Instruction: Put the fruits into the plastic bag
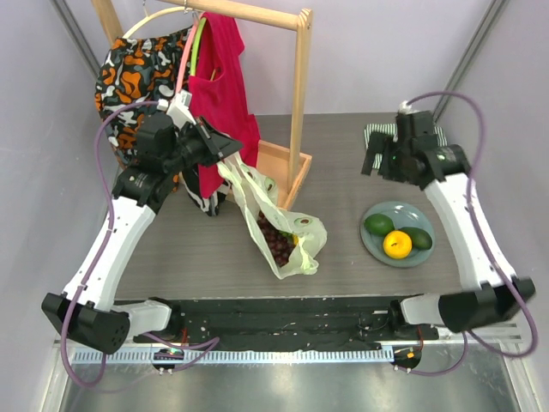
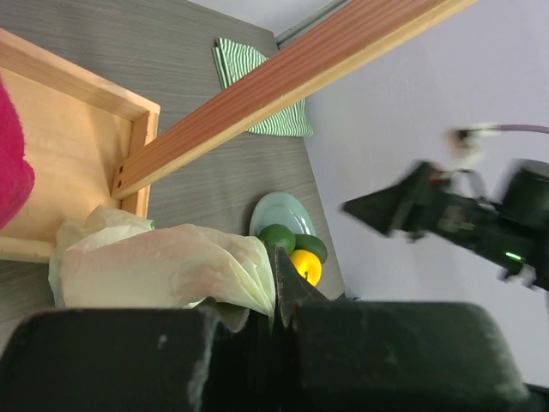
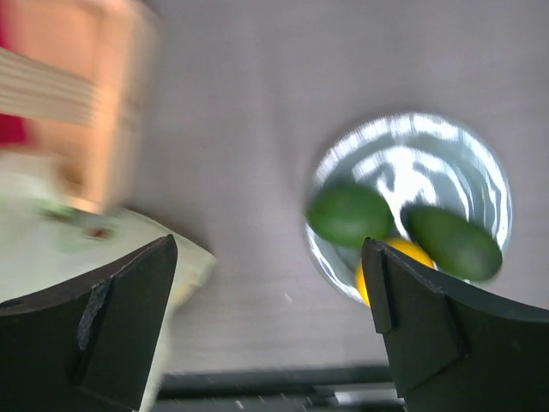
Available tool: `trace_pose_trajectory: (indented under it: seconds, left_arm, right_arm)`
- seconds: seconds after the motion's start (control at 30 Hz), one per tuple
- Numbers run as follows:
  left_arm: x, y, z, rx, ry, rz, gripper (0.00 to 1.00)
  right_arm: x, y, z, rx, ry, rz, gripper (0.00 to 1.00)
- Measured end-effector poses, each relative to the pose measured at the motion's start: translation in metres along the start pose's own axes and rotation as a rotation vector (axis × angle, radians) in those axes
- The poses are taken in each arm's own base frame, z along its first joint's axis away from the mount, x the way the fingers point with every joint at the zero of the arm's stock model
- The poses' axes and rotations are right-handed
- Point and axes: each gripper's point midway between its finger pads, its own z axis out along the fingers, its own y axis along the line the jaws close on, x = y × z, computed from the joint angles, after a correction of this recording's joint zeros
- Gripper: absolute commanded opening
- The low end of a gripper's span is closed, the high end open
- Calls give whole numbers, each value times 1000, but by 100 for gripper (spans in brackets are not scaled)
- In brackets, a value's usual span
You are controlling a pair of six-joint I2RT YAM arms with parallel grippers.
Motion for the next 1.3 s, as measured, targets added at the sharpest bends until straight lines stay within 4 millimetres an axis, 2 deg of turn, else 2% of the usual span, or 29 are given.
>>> trace_pose_trajectory:
  seconds: [0.07,0.1,0.17,0.23,0.33,0.77,0.97,1.3]
  left_arm:
    - [1,1,-1,0,2,0,0]
    - [2,1,-1,0,4,-1,0]
    - [3,2,0,-2,7,-3,0]
    - [4,3,0,-1,10,-4,0]
    - [4,1,0,7,13,-3,0]
    - [4,0,1,18,12,-1,0]
    - [6,3,2,13,17,-5,0]
    - [6,3,2,14,15,-7,0]
  right_arm:
    - [46,-21,39,83,182,-12,100]
    - [69,-30,52,114,267,-21,100]
    - [106,-46,64,162,402,-33,99]
    - [129,-56,67,187,480,-36,100]
    - [145,-67,70,205,524,-34,100]
    - [171,-86,109,203,595,-34,99]
    - [171,-93,122,191,584,-28,100]
    - [171,-90,141,159,573,-39,97]
